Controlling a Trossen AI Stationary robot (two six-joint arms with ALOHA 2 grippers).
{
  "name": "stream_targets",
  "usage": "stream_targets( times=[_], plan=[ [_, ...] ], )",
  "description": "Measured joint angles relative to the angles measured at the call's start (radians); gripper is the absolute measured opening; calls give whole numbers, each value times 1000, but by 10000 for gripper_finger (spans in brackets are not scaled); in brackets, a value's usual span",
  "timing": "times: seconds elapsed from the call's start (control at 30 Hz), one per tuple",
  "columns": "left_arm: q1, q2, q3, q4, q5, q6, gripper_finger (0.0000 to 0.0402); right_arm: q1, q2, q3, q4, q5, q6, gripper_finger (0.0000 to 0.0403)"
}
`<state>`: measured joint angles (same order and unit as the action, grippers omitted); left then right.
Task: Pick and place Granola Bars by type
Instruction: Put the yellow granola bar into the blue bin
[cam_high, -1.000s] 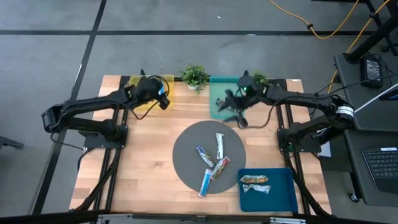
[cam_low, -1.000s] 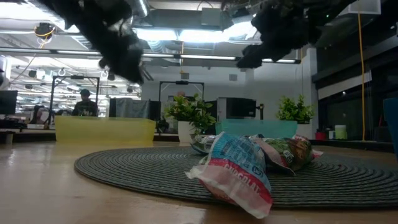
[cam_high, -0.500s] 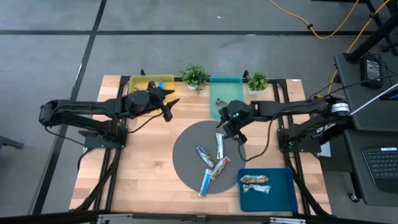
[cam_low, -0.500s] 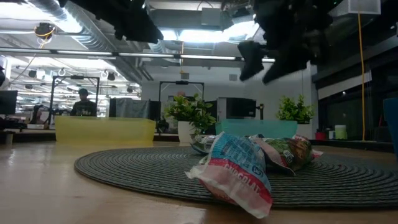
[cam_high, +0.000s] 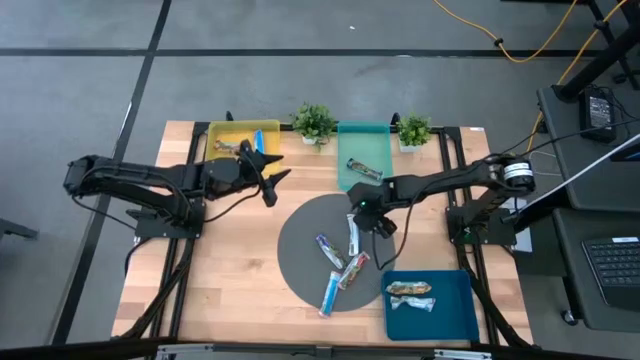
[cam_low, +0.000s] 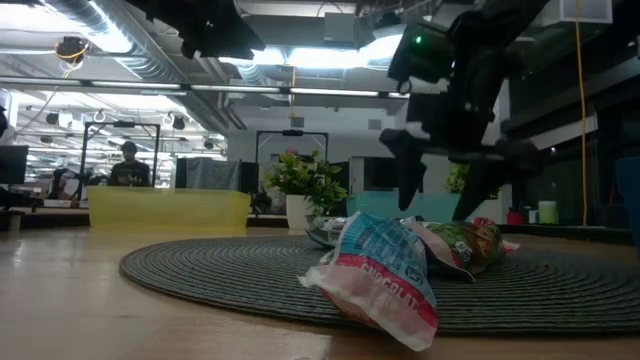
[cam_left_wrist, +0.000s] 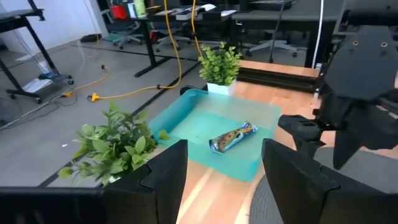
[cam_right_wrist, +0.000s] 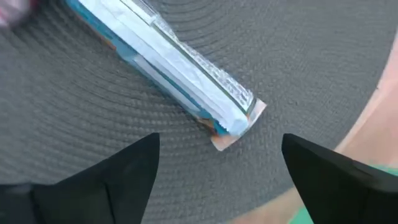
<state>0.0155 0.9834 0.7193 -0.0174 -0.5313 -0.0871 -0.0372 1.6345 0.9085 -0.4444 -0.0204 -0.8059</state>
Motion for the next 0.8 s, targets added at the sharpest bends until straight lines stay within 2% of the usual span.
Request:
stream_targets(
  times=[0.2,0.4,0.57,0.8],
  plan=[
    [-29,29,-22,23,-99,3,196,2,55,25,9,4,-46,337],
    [-29,69,-77,60,-107,-32,196,13,97,62,4,1,-84,329],
    [-29,89,-96,85,-106,-49,196,52,99,63,7,1,-168,303],
    [-29,90,-95,142,-103,-33,196,69,99,63,7,1,-172,241]
  ],
)
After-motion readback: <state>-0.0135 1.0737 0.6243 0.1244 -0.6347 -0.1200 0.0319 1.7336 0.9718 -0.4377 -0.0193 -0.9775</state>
